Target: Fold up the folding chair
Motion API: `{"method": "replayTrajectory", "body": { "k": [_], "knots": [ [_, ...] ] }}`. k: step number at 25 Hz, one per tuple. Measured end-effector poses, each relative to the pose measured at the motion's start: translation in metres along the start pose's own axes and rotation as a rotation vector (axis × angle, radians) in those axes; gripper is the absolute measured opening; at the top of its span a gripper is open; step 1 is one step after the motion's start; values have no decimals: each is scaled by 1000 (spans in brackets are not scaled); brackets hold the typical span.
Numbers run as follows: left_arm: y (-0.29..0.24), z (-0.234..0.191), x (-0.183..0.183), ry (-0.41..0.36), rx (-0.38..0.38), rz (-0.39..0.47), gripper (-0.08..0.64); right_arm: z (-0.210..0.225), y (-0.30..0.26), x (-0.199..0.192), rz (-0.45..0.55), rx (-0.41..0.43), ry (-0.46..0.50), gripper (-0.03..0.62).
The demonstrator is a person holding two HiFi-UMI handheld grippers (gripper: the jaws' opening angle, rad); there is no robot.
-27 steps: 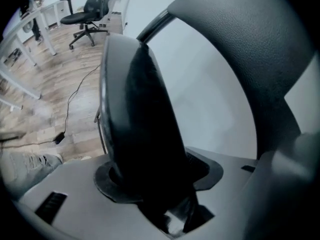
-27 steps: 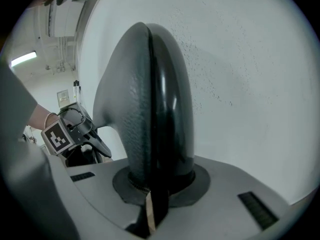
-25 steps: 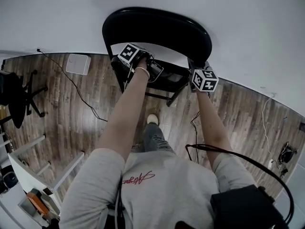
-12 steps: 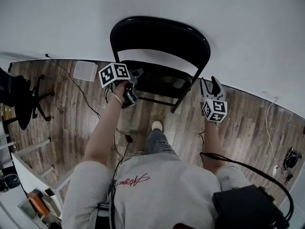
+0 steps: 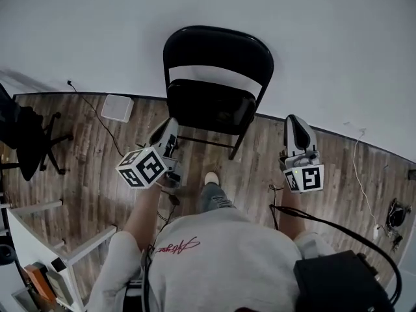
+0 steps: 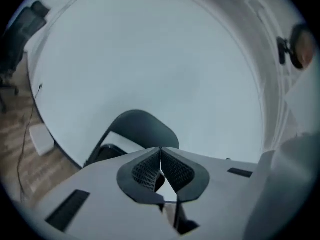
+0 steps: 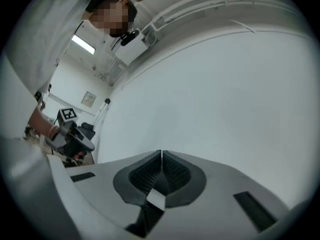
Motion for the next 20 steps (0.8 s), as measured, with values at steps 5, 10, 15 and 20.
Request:
{"method": "replayTrajectory", "body": {
  "k": [5,10,15,20],
  "knots": [
    [99,43,-13,-322,-87,159,17,-90,62,44,-21,106,-149,20],
    [211,59,-40,-404,-207,183,17,-186,141,80,-40,136,-117,20],
    [292,62,-68,-394,-260,93,18,-269,207,85,-101,148,-200,20],
    [325,80,-78,-386,-305,90,18,-297,243,107,-67,144,-203,20]
  ]
}}
Point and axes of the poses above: the fingertips, and each gripper's own axes: y backward along the fingers, z to its right, x out of its top, the point moved 9 cm from there along y, backward along the fingers, and after that the axes turned 4 degrees about z, right-handed, at the moved point
